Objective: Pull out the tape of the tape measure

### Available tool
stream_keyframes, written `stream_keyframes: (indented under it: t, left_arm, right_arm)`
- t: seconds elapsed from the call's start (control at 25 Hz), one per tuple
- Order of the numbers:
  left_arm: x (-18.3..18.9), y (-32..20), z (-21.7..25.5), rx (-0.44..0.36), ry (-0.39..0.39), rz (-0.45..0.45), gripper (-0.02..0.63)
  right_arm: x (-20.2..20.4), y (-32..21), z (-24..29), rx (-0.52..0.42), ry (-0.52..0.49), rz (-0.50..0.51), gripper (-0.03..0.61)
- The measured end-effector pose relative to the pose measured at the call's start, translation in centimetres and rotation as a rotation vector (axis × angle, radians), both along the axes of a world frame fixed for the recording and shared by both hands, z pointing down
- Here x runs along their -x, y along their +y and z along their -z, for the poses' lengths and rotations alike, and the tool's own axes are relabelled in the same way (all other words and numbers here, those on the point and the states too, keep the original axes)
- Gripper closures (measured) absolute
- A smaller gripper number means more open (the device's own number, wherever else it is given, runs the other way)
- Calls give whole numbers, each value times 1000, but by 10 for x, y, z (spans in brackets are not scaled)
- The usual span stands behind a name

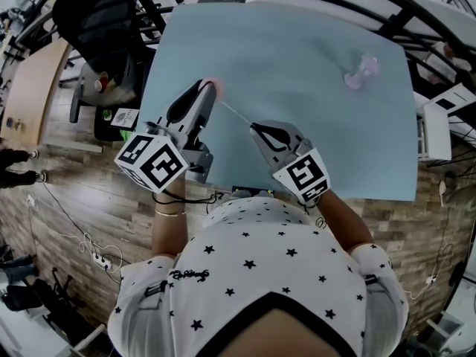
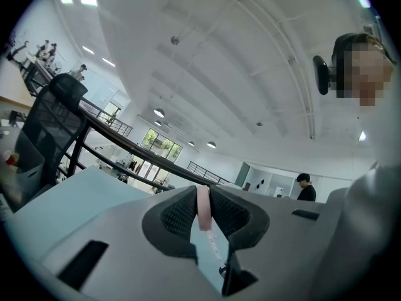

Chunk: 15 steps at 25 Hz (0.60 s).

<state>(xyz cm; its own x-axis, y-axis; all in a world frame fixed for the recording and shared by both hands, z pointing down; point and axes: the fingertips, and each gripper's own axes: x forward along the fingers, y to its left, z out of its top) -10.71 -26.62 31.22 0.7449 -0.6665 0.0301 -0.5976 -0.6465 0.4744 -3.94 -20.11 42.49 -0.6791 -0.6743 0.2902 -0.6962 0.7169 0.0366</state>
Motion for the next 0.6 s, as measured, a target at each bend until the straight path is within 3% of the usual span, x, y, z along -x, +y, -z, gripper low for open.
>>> stream_keyframes:
  t: [0.24,0.36,0.6]
  left_arm:
    - [22,-8,21,-33,62,75,529]
    - [16,-5,31,-63,29,28,529]
    - [14,-5,19,-39,9,55,529]
  right_arm:
    - [-7,9,-21,62,27,-5,578]
    - [-10,9,-16,42,39,-10,577]
    - [-27,1,-24,109,-19,-55,577]
